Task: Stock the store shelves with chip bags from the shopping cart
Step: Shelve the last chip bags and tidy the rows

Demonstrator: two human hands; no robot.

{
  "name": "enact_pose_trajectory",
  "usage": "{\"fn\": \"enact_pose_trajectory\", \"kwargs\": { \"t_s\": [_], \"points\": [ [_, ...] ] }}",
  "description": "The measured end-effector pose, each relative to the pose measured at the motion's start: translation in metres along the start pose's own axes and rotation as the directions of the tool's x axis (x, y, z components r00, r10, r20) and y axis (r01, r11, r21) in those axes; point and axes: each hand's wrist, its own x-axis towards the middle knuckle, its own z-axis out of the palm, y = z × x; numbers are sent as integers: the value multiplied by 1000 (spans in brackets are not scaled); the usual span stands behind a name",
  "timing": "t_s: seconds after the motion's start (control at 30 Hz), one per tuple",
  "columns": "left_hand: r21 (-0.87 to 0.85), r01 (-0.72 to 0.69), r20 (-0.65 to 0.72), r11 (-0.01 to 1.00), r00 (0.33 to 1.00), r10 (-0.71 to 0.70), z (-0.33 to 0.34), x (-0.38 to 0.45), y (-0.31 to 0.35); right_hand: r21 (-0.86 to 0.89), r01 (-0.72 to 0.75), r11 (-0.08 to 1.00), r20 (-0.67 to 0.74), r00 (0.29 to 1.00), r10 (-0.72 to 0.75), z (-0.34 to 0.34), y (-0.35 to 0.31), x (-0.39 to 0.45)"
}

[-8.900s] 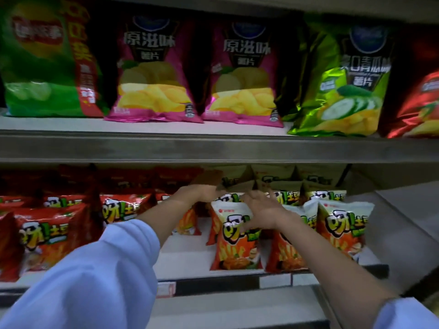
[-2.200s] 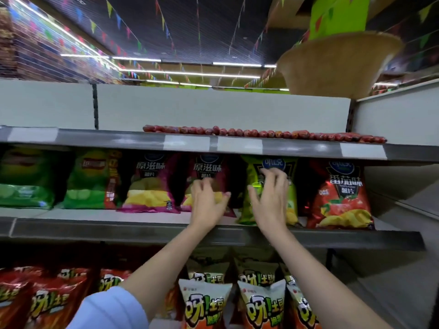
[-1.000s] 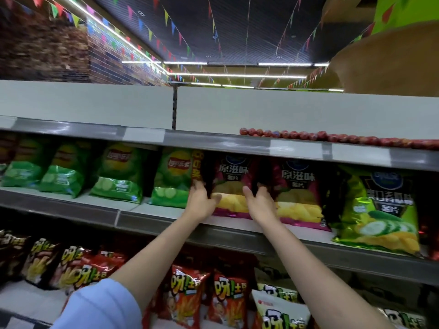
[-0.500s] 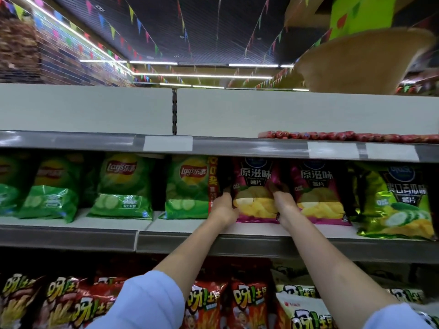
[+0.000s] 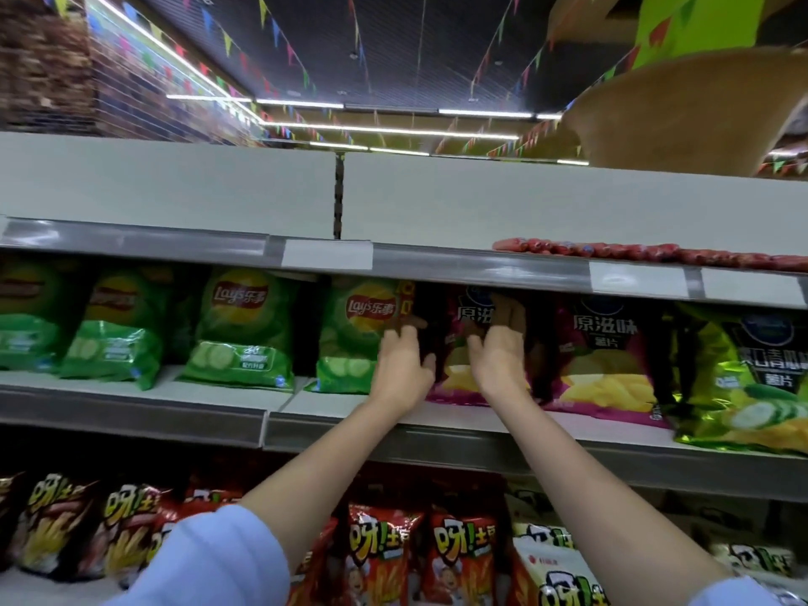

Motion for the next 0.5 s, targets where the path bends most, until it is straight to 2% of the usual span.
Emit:
{"fn": "enact_pose_trajectory", "kwargs": {
  "t_s": [0.1, 0.17, 0.3, 0.37, 0.5],
  "points": [
    [63, 101, -137, 993, 986, -92, -27, 4, -22, 125, 79, 989, 121, 988, -94, 12, -24, -7],
    [55, 210, -141, 976, 970, -200, -42, 7, -39, 211, 58, 976, 187, 977, -99, 23, -37, -8],
    [-14, 424, 67, 905, 904, -423, -61, 9, -67, 270, -132, 954, 393, 920, 16, 45, -53, 3],
    [20, 447, 163, 894, 881, -444, -64, 9, -78, 337, -232, 913, 428, 901, 71, 60, -53, 15],
    [66, 431, 263, 900, 862, -433, -64, 13, -94, 553, -373, 745, 420, 897, 137, 78, -50, 30]
  ]
}}
